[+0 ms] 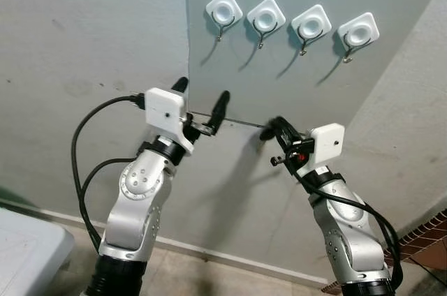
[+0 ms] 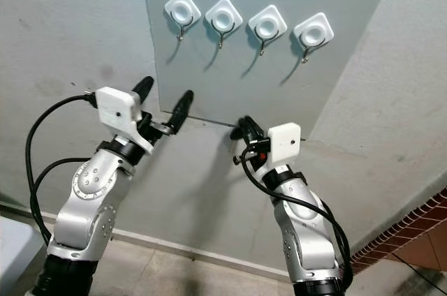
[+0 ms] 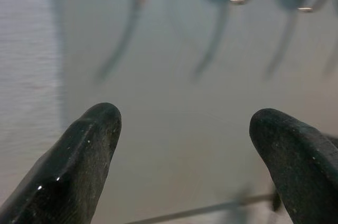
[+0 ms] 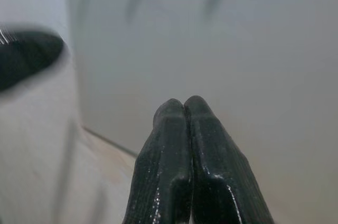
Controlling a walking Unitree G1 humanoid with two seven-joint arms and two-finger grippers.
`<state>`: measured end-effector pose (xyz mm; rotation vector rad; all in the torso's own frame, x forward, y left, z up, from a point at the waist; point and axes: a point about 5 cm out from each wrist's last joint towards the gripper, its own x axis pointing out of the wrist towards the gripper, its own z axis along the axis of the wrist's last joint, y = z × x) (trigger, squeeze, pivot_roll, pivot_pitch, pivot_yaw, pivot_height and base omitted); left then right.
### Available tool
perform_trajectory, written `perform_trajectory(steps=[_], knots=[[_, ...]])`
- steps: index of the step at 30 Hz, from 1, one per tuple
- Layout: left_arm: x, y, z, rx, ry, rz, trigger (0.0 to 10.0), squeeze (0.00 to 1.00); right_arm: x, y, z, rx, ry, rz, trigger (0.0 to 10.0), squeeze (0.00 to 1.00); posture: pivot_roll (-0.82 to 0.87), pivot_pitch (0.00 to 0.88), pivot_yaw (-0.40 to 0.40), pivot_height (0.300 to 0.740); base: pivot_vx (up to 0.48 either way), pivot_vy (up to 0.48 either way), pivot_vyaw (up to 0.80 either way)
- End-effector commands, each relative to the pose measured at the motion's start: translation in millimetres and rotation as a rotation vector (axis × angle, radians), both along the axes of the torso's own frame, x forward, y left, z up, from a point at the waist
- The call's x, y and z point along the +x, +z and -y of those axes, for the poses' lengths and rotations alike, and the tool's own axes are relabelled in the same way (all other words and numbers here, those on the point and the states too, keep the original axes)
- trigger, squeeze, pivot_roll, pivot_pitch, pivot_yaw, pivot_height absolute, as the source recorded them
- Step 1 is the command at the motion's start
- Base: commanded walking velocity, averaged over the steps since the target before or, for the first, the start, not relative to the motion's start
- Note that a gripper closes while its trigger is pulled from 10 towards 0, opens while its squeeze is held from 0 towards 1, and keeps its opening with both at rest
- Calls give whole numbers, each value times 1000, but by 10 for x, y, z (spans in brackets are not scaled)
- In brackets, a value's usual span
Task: Hang keys on a hook
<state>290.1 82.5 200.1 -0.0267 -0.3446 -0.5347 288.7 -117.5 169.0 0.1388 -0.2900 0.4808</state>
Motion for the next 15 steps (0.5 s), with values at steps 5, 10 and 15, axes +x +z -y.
perform_trajectory(steps=[5, 10, 15], knots=[[-70, 82, 76, 19, -55, 39, 10000, 0, -18, 293, -83, 56, 70, 92, 10000, 0, 33, 43, -41, 740, 0, 0, 0], [-108, 157, 107, 9, -83, 61, 10000, 0, 8, 494, -142, 94, 106, 147, 10000, 0, 35, 40, -38, 740, 0, 0, 0], [-120, 183, 101, 10, -87, 68, 10000, 0, 29, 587, -176, 118, 131, 170, 10000, 0, 46, 39, -38, 740, 0, 0, 0]])
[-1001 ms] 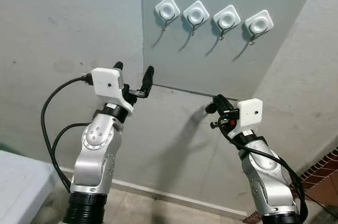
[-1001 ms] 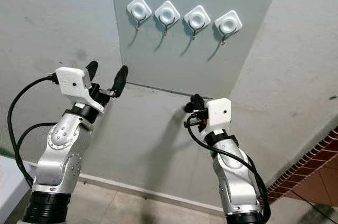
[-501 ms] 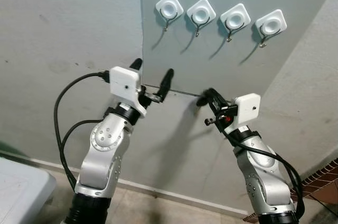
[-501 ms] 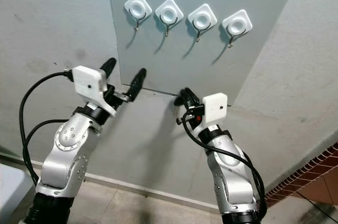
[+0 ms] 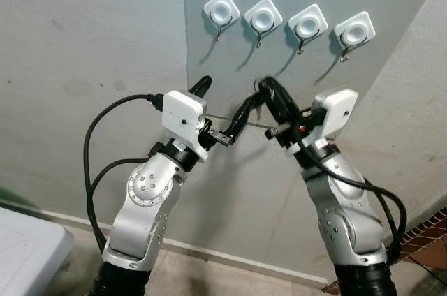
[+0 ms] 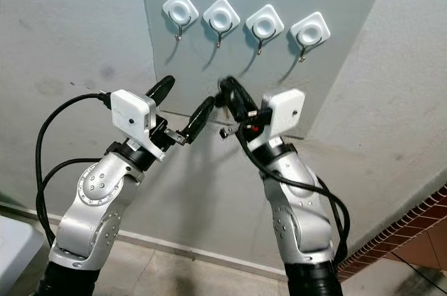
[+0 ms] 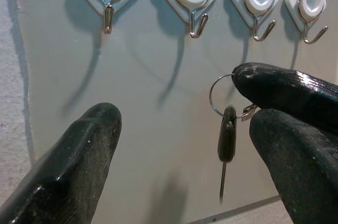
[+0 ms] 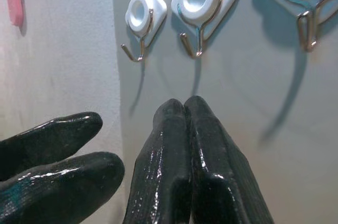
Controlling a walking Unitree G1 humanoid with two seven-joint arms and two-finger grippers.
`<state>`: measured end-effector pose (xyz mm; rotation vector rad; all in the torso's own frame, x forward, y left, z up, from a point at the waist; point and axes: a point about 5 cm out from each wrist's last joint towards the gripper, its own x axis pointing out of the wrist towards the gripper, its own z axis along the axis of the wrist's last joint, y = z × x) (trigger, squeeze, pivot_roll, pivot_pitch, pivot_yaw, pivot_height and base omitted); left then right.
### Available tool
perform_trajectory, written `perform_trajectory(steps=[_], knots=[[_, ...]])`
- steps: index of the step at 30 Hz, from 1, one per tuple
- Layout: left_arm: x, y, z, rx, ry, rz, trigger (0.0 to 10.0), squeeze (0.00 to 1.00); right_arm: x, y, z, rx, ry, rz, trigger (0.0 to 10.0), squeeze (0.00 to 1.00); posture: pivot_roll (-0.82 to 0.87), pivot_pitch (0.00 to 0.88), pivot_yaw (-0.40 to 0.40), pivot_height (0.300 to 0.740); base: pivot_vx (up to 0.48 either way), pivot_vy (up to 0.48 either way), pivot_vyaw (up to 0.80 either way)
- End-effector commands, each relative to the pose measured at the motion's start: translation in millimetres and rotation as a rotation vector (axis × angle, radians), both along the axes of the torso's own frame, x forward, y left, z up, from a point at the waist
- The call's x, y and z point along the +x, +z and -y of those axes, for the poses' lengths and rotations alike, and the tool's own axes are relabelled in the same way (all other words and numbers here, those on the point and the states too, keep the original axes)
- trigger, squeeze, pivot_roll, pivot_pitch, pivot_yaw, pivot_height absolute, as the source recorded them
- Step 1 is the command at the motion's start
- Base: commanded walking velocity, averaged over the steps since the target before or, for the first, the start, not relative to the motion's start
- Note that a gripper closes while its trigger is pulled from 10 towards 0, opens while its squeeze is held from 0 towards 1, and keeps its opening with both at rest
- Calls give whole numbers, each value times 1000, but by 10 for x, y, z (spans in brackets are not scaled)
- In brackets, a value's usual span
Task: Hang keys on a hook
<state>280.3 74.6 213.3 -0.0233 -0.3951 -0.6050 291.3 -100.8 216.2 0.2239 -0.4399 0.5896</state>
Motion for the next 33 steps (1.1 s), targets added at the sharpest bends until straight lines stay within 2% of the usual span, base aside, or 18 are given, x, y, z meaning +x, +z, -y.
perform_trajectory(steps=[1, 9, 27, 33], knots=[[-24, 57, 22, 8, -18, 18, 10000, 0, 6, 129, -15, 20, 20, 39, 10000, 0, 46, 39, -38, 740, 0, 0, 0], [-45, 109, 13, 1, -26, 26, 10000, 0, 36, 262, -77, 69, 62, 67, 10000, 0, 53, 45, -39, 740, 0, 0, 0], [-75, 133, 41, 2, -50, 30, 10000, 0, 118, 447, -79, 136, 58, 105, 10000, 0, 51, 54, -36, 740, 0, 0, 0], [-85, 133, 50, -2, -53, 29, 10000, 0, 158, 475, -63, 177, 59, 87, 10000, 0, 53, 56, -38, 740, 0, 0, 0]])
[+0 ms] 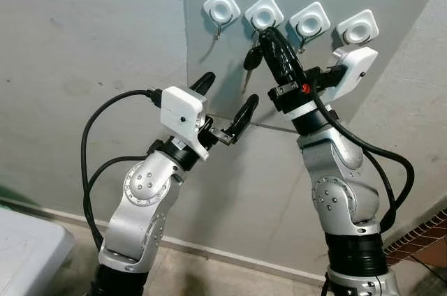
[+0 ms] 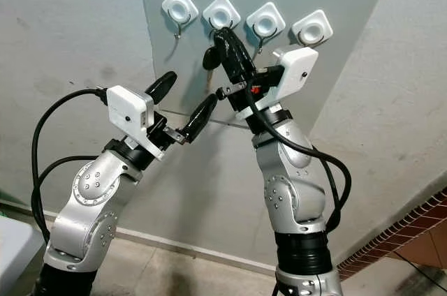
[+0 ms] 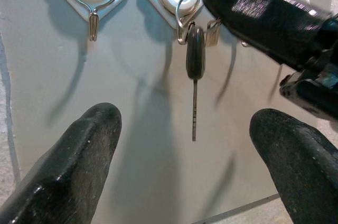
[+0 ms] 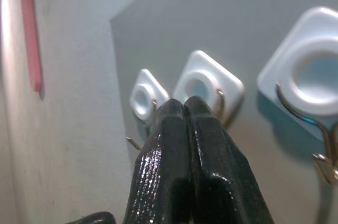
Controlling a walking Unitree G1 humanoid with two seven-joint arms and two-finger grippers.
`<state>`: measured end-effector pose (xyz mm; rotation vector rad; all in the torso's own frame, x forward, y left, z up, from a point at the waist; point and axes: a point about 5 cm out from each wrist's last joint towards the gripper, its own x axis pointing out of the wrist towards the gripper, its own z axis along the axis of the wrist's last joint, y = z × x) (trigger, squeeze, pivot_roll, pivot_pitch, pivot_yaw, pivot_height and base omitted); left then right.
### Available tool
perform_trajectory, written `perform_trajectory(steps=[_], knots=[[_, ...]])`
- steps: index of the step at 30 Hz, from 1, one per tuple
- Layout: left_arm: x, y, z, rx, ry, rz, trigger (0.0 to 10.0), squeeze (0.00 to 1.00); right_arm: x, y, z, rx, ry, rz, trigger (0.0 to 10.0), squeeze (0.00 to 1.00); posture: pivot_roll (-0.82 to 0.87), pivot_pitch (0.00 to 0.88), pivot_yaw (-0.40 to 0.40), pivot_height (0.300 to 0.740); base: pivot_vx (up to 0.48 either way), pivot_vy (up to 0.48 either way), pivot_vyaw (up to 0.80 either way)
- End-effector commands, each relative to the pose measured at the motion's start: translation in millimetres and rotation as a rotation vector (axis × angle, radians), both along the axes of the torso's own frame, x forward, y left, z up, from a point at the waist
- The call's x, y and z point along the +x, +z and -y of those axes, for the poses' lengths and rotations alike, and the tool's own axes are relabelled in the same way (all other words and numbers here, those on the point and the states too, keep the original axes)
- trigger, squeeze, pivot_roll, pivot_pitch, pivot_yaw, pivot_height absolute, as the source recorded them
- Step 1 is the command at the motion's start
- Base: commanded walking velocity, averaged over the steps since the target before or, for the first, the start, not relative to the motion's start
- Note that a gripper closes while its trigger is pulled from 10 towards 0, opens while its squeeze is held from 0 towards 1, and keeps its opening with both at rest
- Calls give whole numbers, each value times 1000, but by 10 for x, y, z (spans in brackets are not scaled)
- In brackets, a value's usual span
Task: Hang keys on a hook
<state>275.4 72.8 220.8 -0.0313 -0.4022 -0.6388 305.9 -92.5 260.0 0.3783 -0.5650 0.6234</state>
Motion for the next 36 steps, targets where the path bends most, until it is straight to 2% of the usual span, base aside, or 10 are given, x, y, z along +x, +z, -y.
perform_trajectory(steps=[1, 9, 13, 19, 20, 21, 25, 32, 35, 36], knots=[[-34, 57, 32, 1, -18, 22, 10000, 0, 22, 40, 24, 19, -1, -2, 10000, 0, 52, 56, -38, 740, 0, 0, 0], [-38, 68, 31, -1, -17, 22, 10000, 0, 81, 10, 69, 116, 2, -85, 10000, 0, 53, 61, -40, 740, 0, 0, 0], [-39, 71, 28, -1, -15, 21, 10000, 0, 118, -97, 113, 257, 27, -200, 10000, 0, 54, 65, -39, 740, 0, 0, 0], [-41, 69, 25, -3, -14, 18, 10000, 0, 115, -193, 107, 332, 56, -266, 10000, 0, 55, 67, -38, 740, 0, 0, 0], [-39, 69, 24, -3, -13, 16, 10000, 0, 109, -228, 98, 370, 79, -293, 10000, 718, 55, 67, -38, 740, 0, 0, 0], [-37, 69, 23, -4, -12, 16, 10000, 0, 97, -262, 85, 396, 100, -314, 10000, 1000, 55, 68, -38, 740, 0, 0, 0], [-24, 64, 14, -4, -3, 7, 10000, 0, 50, -373, 36, 427, 134, -361, 10000, 1000, 56, 68, -37, 740, 0, 0, 0], [-2, 61, -6, -6, 20, -1, 10000, 0, 4, -413, 14, 336, 114, -344, 10000, 1000, 56, 69, -39, 740, 0, 0, 0], [16, 49, -19, -27, 31, -26, 10000, 0, -12, -404, 23, 253, 82, -302, 10000, 1000, 56, 69, -39, 740, 0, 0, 0], [50, 33, -59, -49, 68, -45, 10000, 0, -37, -417, 25, 115, 17, -238, 10000, 1000, 56, 69, -39, 740, 0, 0, 0]])
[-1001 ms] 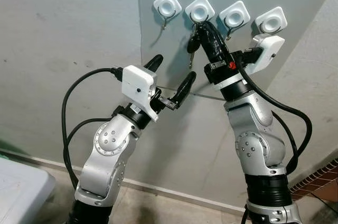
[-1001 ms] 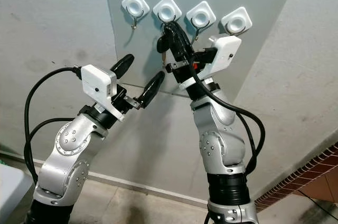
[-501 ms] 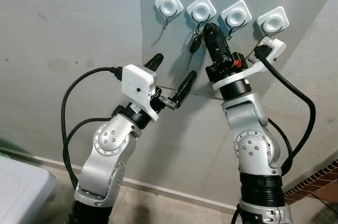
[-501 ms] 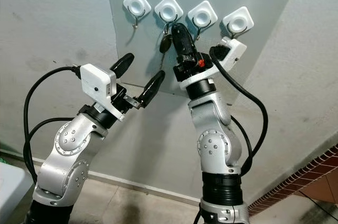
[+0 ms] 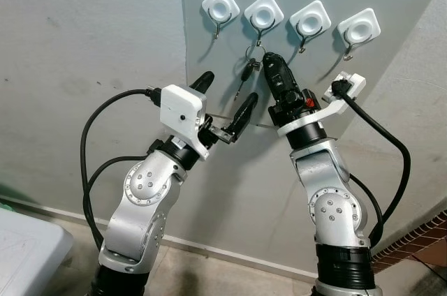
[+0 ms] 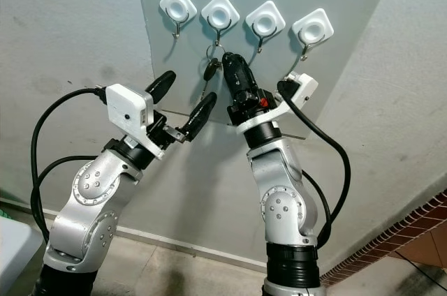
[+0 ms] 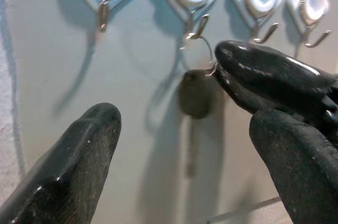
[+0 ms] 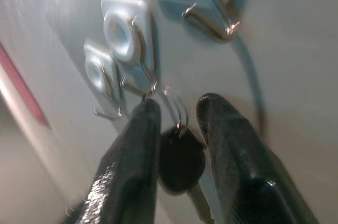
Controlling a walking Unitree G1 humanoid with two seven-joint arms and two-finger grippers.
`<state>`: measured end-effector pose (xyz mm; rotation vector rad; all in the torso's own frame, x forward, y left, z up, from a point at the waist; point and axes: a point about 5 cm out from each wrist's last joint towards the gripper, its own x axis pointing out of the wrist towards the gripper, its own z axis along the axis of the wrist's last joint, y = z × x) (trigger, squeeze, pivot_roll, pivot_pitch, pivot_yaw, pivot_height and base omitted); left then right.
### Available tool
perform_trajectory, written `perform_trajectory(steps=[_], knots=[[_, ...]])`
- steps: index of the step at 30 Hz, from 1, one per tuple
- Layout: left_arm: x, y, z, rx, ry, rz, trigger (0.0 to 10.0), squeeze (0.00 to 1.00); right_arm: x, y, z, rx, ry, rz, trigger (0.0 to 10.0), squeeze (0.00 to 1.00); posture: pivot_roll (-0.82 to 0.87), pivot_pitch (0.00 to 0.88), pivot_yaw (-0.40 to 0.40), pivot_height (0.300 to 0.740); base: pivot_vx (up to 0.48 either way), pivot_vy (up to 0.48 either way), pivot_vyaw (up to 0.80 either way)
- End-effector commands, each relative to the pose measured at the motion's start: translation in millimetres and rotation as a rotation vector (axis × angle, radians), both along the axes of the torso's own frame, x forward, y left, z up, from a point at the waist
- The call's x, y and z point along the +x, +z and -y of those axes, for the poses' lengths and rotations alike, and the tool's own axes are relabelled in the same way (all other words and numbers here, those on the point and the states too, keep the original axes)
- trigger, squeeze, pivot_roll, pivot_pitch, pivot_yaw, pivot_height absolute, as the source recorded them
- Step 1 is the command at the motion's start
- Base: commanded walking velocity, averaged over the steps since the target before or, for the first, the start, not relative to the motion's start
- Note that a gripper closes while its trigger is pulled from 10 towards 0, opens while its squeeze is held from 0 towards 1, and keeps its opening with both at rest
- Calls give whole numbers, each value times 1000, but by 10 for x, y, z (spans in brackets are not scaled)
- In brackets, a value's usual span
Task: Hang keys on a hook
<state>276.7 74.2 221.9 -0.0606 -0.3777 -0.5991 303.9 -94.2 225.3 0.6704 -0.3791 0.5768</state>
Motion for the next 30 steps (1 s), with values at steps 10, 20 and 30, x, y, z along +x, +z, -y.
perform_trajectory(steps=[10, 20, 30], knots=[[132, -212, -225, -23, 152, -77, 10000, 0, -95, -377, 77, -344, -117, 41, 10000, 1000, 49, 51, -43, 740, 0, 0, 0], [172, -468, -385, 9, 262, -108, 10000, 0, -141, -825, 360, -496, -249, -55, 10000, 1000, 39, 34, -37, 740, 0, 0, 0], [186, -813, -475, -79, 265, -255, 10000, 0, -224, -1279, 671, -566, -403, -222, 10000, 1000, 28, 21, -32, 740, 0, 0, 0]])
